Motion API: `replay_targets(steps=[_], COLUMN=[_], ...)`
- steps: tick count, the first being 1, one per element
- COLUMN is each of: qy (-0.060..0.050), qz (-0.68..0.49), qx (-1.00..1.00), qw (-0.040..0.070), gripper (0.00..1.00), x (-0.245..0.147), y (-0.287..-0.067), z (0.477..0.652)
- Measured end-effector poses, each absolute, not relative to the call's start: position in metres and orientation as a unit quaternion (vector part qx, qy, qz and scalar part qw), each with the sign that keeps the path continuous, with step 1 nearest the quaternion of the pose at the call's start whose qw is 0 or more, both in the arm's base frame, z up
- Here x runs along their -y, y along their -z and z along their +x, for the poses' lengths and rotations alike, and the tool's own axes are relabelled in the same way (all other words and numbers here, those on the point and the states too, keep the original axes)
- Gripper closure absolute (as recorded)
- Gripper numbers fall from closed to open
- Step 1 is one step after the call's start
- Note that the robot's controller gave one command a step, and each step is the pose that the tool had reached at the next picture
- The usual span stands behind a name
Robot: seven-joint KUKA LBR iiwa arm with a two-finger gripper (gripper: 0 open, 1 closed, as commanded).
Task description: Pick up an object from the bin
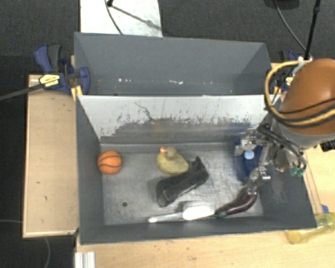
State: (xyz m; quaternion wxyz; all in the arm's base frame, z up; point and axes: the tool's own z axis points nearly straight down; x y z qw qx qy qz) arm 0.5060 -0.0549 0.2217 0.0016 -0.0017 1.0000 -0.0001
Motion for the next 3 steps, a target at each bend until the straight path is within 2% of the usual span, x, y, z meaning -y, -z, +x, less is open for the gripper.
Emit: replay_targets(steps=[1,2,3], qy=[0.0,0.001,0.0], qz=[-0.002,-0.032,-0.063], qx=[-1.0,-0.999,-0.998], qw=[0.002,0.004,0.004], gripper=[0.0,0.0,0.0], x=[0.055,0.033,0.042], y=[-0.222,-0.178,-0.112], z=[0.506,0.503,0.494])
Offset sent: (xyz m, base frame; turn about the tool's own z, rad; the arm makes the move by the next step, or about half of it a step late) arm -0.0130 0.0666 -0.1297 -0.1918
